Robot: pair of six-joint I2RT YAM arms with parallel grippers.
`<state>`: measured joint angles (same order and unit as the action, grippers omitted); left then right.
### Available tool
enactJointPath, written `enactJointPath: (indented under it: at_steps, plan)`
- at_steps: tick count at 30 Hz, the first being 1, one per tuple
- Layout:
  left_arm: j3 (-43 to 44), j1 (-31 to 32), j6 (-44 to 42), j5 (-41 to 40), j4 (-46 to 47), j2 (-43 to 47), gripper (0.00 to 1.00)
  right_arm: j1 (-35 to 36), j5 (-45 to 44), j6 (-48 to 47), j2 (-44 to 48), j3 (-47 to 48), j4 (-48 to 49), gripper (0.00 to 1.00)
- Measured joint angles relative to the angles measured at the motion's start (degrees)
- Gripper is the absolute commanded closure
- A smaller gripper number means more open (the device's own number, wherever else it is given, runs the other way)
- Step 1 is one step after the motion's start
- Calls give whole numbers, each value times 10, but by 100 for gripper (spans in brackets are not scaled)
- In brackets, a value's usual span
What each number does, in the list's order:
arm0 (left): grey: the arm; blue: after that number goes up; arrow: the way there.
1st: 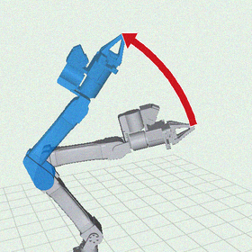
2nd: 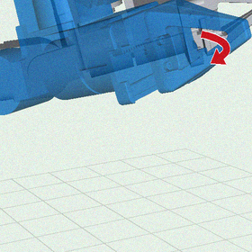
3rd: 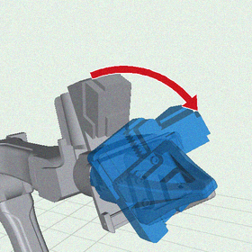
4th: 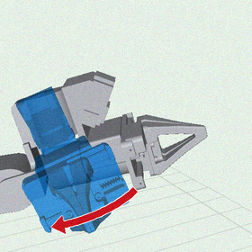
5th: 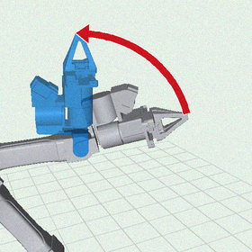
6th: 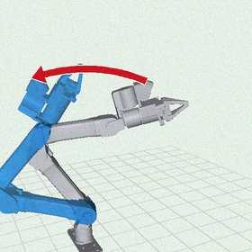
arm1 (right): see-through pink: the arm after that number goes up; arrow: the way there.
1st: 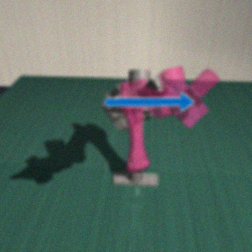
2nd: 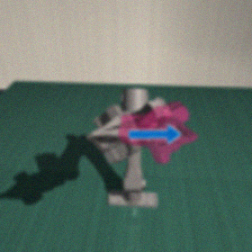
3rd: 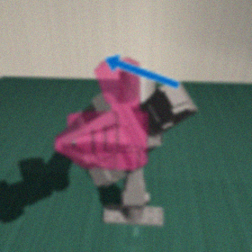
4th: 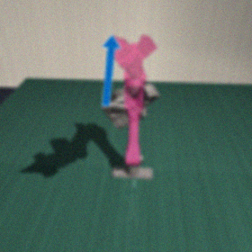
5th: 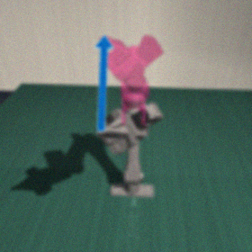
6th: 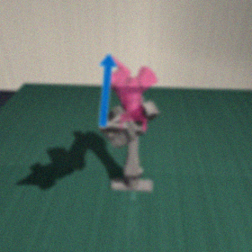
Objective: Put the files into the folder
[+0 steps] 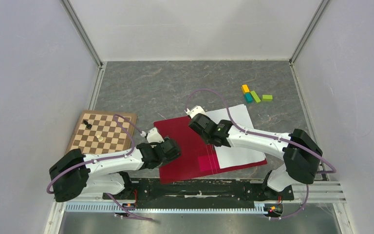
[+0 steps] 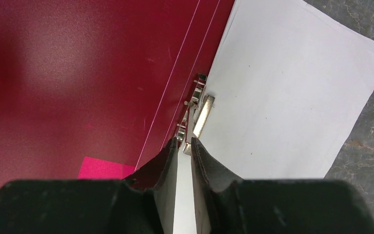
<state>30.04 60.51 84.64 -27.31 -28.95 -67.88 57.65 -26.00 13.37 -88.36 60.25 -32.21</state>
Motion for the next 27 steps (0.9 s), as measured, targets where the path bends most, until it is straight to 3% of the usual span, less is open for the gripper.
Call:
enactJointPath:
  at_steps: [16, 27]
  plan:
    - [0, 0, 14, -2, -1, -4, 31, 5, -9, -1, 8, -26, 10, 92]
    - [5, 0, 36, -3, 1, -12, 31, 5, -10, 4, 36, -103, 22, 97]
